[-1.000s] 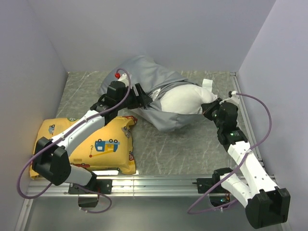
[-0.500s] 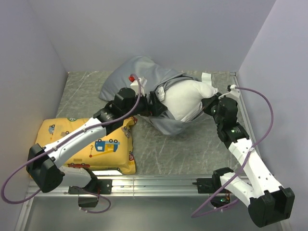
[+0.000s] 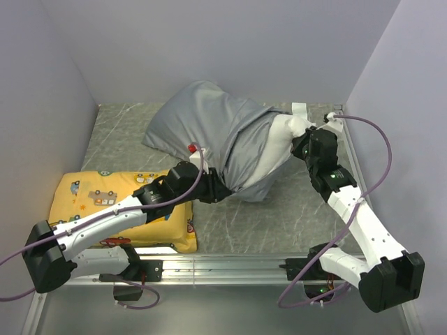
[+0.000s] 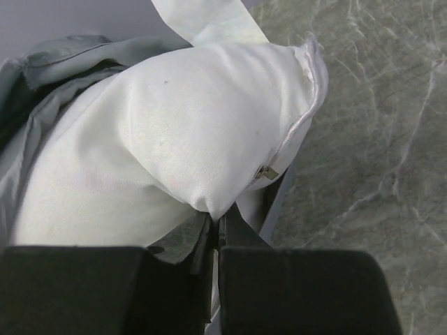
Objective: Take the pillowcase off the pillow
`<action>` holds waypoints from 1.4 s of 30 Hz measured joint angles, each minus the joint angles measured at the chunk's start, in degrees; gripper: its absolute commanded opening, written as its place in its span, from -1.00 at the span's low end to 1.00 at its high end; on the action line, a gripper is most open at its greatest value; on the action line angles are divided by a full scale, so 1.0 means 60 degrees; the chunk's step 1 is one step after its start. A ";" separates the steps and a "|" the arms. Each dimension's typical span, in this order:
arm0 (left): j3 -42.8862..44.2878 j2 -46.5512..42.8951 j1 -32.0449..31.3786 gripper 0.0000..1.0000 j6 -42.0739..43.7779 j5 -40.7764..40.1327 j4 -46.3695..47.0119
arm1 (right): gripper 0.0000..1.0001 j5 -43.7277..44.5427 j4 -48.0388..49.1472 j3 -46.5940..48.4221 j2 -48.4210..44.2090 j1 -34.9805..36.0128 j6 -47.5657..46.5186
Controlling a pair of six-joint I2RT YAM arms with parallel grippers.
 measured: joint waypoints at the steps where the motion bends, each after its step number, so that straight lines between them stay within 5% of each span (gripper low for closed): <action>1: -0.0117 -0.0047 -0.0007 -0.73 -0.0091 -0.0106 -0.0047 | -1.00 0.0015 -0.0047 0.0087 0.0073 -0.0004 -0.0011; 6: -0.0339 -0.0248 0.0062 -0.98 -0.0696 -0.1341 -0.0681 | -1.00 -0.0186 -0.0404 0.0612 0.0361 -0.0142 -0.0040; 12: -0.0590 0.0047 0.0692 -0.99 -0.1111 -0.2127 -0.0470 | -1.00 -0.1315 -0.1173 0.1457 0.0663 -0.0980 0.0080; 23: -0.1832 0.0940 0.3625 -0.97 -0.1424 -0.0477 0.1457 | -1.00 -0.2885 -0.2273 0.1993 0.0743 -0.1304 0.0186; 26: -0.1770 0.0987 0.3650 -0.62 -0.1322 -0.0117 0.1530 | -1.00 -0.3031 -0.2240 0.1974 0.0703 -0.1362 0.0226; 33: -0.0718 0.0907 0.1716 0.23 -0.0415 -0.0554 0.0816 | -1.00 -0.2561 -0.1668 0.1847 0.0080 -0.1468 0.0233; 39: -0.0233 0.0667 0.0725 0.67 -0.0004 -0.0743 0.0484 | -1.00 -0.1916 -0.1457 0.1847 -0.0288 -0.0780 0.0186; 42: -0.0168 0.0521 0.0280 0.72 0.0222 -0.0765 0.0229 | -1.00 -0.1657 -0.1428 0.1851 -0.0288 -0.0444 0.0160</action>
